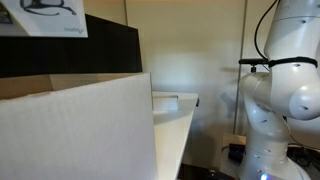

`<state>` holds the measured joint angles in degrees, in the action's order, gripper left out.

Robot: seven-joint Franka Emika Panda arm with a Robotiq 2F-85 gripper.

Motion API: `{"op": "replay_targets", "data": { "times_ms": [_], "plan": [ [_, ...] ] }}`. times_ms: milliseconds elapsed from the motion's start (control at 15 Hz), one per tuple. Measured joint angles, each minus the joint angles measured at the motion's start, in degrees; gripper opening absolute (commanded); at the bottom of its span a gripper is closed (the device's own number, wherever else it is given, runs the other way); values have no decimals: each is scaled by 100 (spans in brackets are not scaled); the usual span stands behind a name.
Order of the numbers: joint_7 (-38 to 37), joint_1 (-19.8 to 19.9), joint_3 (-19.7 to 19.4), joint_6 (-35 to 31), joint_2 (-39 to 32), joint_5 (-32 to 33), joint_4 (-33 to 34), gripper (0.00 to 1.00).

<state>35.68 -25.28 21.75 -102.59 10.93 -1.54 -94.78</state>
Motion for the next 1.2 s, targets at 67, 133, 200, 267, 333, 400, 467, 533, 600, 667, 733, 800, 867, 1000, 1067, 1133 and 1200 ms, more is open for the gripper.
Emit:
{"op": "replay_targets", "data": {
  "times_ms": [67, 133, 200, 267, 333, 400, 467, 533, 600, 667, 733, 800, 867, 1000, 1067, 1133, 1200],
  "plan": [
    [-65, 19, -38, -48, 71, -4, -32, 32],
    [-139, 40, -82, -104, 150, -5, -82, 32],
    [-235, 55, -137, -174, 232, -5, -153, 32],
    [-314, 65, -193, -234, 310, -5, -240, 32],
    [-396, 85, -242, -308, 391, -5, -341, 32],
    [-488, 115, -283, -384, 469, -5, -455, 32],
    [-589, 135, -334, -456, 551, -5, -580, 32],
    [-705, 159, -379, -538, 633, -5, -715, 32],
    [-824, 193, -414, -623, 723, -4, -859, 32],
    [-953, 223, -452, -708, 815, -2, -1011, 32],
    [-1090, 265, -478, -805, 916, 1, -1175, 32],
    [-1226, 305, -505, -888, 1019, 4, -1338, 32],
    [-1369, 350, -529, -978, 1122, 5, -1506, 32],
    [-1638, 432, -585, -1199, 1339, 6, -1868, 32],
    [-1764, 471, -618, -1329, 1455, 6, -2066, 32],
    [-1872, 507, -652, -1447, 1570, 6, -2256, 32],
    [-1969, 543, -686, -1548, 1680, 6, -2438, 32]
  ]
}}
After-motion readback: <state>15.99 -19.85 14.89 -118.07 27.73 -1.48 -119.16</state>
